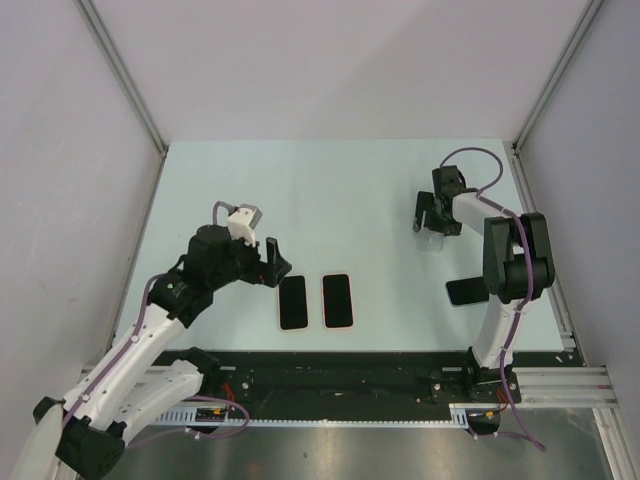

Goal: Put the phone into the phone case

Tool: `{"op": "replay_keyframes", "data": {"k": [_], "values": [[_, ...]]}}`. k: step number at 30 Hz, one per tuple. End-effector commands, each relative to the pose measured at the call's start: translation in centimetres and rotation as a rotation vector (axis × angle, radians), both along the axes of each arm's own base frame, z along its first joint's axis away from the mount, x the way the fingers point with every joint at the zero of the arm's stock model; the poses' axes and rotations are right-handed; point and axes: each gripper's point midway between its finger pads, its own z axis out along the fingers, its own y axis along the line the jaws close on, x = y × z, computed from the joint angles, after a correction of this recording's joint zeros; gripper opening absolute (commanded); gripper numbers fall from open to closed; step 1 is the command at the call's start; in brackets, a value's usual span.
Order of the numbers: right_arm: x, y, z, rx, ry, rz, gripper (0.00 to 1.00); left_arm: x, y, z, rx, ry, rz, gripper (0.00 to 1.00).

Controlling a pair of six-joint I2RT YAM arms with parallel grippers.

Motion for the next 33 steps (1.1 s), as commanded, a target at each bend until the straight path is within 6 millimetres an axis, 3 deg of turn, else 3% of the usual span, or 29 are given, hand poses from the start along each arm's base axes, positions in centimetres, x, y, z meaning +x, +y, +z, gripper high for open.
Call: {"op": "replay_keyframes", "data": {"k": [1,3,4,5,6,7,8,9,10,14,21,26,33], "values": [[-2.4,6.1,0.2,0.197,0.043,0.149,0.62,0.1,-2.0,0.2,-0.117,0.083,-0.011,0.91],[-4.0,8.7,0.9,0.328,0.049,0.212,0.62,0.0,-2.9,0.4,-0.156,0.118,-0.024,0.89],[-4.0,9.6,1.5,0.385,0.015,0.238,0.62,0.2,-3.4,0.4,-0.179,0.15,-0.019,0.88],[-4.8,11.4,3.2,0.5,0.0,0.275,0.61,0.0,-4.0,0.7,-0.2,0.169,-0.041,0.87],[-6.5,11.9,2.5,0.552,0.026,0.285,0.61,0.2,-4.5,1.1,-0.224,0.168,-0.058,0.85],[-6.4,12.7,3.4,0.605,-0.018,0.315,0.61,0.4,-5.0,1.3,-0.246,0.186,-0.063,0.84],[-7.5,14.0,4.3,0.702,-0.009,0.347,0.61,0.5,-5.4,1.4,-0.261,0.192,-0.071,0.84],[-9.0,14.4,4.4,0.753,0.0,0.356,0.61,0.6,-5.9,1.9,-0.283,0.185,-0.089,0.82],[-9.0,15.0,5.1,0.803,-0.042,0.384,0.61,0.9,-6.2,1.8,-0.294,0.198,-0.084,0.82],[-12.1,17.5,7.3,1.026,-0.038,0.477,0.6,1.9,-7.5,2.1,-0.343,0.209,-0.11,0.81],[-15.2,19.4,10.1,1.125,-0.076,0.593,0.59,4.2,-11.3,3.8,-0.508,0.217,-0.198,0.72],[-16.0,20.2,12.5,1.169,-0.119,0.634,0.6,5.5,-13.8,3.4,-0.582,0.277,-0.241,0.66],[-17.4,21.2,14.3,1.218,-0.134,0.681,0.59,6.7,-16.6,3.3,-0.629,0.301,-0.285,0.59]]}}
